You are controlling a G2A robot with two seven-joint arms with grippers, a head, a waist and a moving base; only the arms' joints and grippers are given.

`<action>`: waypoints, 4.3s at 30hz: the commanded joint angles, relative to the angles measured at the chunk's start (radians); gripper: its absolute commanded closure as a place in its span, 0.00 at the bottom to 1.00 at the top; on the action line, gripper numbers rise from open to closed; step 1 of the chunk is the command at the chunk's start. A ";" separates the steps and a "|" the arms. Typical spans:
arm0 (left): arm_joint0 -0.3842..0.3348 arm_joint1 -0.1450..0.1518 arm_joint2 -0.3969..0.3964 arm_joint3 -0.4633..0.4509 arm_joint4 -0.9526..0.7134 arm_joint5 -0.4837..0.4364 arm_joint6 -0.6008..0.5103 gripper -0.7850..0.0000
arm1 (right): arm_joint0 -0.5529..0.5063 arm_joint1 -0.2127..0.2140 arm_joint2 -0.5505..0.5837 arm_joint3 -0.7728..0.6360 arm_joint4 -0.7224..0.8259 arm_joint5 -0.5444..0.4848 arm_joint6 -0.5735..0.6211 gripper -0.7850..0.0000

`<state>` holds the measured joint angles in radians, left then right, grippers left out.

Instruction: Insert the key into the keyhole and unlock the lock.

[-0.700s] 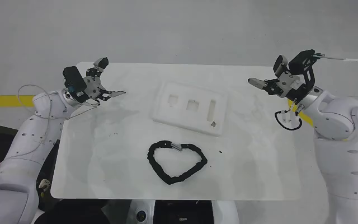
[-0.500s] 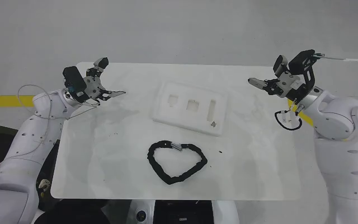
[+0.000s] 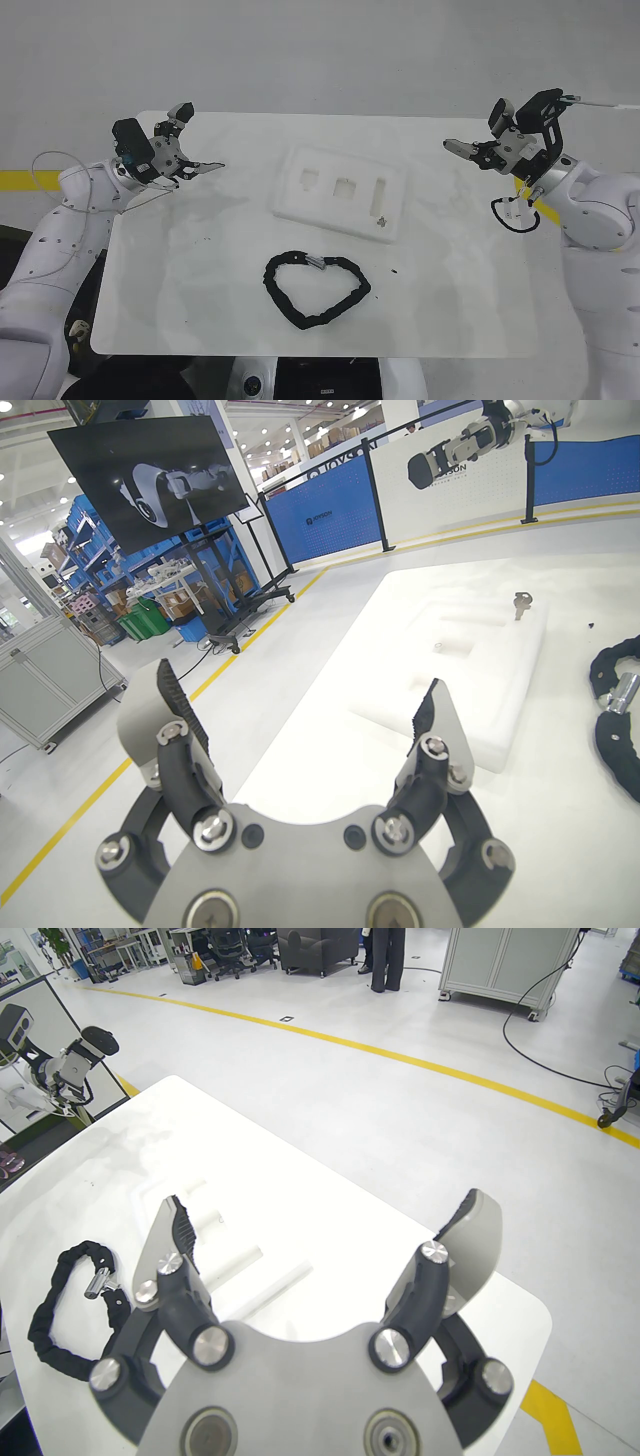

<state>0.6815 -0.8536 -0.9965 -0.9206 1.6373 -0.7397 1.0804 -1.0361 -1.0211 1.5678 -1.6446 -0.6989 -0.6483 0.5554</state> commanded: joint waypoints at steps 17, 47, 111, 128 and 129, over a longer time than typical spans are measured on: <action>0.000 0.000 0.000 0.000 0.000 0.000 0.000 0.00 | 0.054 0.004 -0.120 0.012 0.283 0.213 0.381 0.00; 0.000 0.000 0.000 0.000 0.000 0.000 0.000 0.00 | 0.289 -0.036 -0.542 0.064 0.318 0.601 0.777 0.00; 0.000 0.000 0.000 0.000 0.000 0.000 0.000 0.00 | 0.391 -0.054 -0.697 0.122 0.178 0.690 0.879 1.00; 0.000 0.000 0.000 0.000 0.000 0.000 0.000 0.00 | 0.408 -0.047 -0.717 0.073 0.002 0.722 0.927 1.00; 0.000 0.000 0.000 0.000 0.000 0.000 0.000 0.00 | 0.411 -0.047 -0.720 0.072 -0.011 0.726 0.931 1.00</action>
<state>0.6815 -0.8536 -0.9965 -0.9206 1.6373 -0.7397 1.0804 -0.6282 -1.0679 0.8505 -1.5718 -0.6982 0.0745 1.4833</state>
